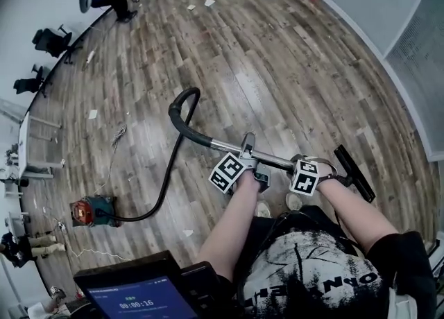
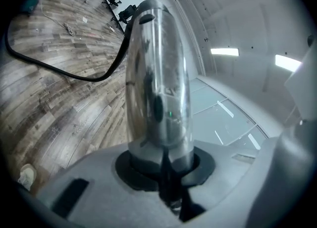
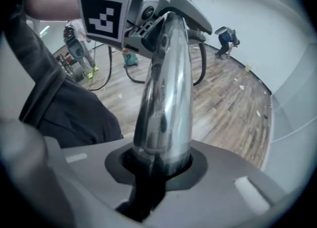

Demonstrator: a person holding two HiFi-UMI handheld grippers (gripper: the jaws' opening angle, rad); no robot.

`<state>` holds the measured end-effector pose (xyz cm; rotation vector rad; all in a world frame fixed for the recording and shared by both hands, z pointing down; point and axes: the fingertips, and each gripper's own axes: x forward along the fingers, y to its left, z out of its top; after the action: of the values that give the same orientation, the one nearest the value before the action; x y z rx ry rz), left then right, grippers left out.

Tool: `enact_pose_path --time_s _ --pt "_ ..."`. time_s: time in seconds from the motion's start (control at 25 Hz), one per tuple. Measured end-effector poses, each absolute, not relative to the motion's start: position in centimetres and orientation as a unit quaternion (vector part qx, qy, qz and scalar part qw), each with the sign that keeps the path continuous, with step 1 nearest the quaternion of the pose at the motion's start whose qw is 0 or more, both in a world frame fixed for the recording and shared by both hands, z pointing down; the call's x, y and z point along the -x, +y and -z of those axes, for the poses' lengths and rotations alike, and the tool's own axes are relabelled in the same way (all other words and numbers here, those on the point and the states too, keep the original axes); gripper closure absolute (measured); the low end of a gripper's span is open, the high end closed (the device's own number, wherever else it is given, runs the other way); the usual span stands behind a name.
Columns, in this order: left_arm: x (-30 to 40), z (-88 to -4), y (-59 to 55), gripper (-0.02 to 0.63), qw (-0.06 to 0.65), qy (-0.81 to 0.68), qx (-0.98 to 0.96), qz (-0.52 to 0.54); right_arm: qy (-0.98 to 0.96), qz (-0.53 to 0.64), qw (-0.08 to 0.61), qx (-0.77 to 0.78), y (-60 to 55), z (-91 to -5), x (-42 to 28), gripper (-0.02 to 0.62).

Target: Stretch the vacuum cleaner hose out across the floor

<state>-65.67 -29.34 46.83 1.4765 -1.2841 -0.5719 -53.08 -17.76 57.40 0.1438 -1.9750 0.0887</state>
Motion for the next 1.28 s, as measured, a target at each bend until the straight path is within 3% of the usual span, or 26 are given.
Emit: enact_pose_path --time_s 0.12,0.48,0.76,1.04,1.28 --pt "66.5 -47.4 -28.6 0.543 0.522 -0.520 -0.629 0.248 -0.830 -0.035 0.549 -0.091 -17.2 -58.4 54.1 0.518" --pt "68.3 -45.6 -26.8 0.525 0.504 -0.478 -0.674 0.252 -0.821 -0.072 0.556 -0.113 -13.9 -56.2 56.7 0.518" --pt "68.4 -46.3 -26.9 0.548 0.522 -0.503 -0.636 0.266 -0.825 -0.071 0.555 -0.076 -14.2 -56.6 56.0 0.518" --pt "67.7 -44.7 -25.7 0.549 0.506 -0.559 -0.590 0.288 -0.834 -0.050 0.549 -0.006 -14.4 -55.0 53.8 0.518" --pt "63.0 -43.2 -25.1 0.549 0.477 -0.589 -0.561 0.333 -0.830 -0.012 0.557 0.040 -15.6 -53.5 47.6 0.517"
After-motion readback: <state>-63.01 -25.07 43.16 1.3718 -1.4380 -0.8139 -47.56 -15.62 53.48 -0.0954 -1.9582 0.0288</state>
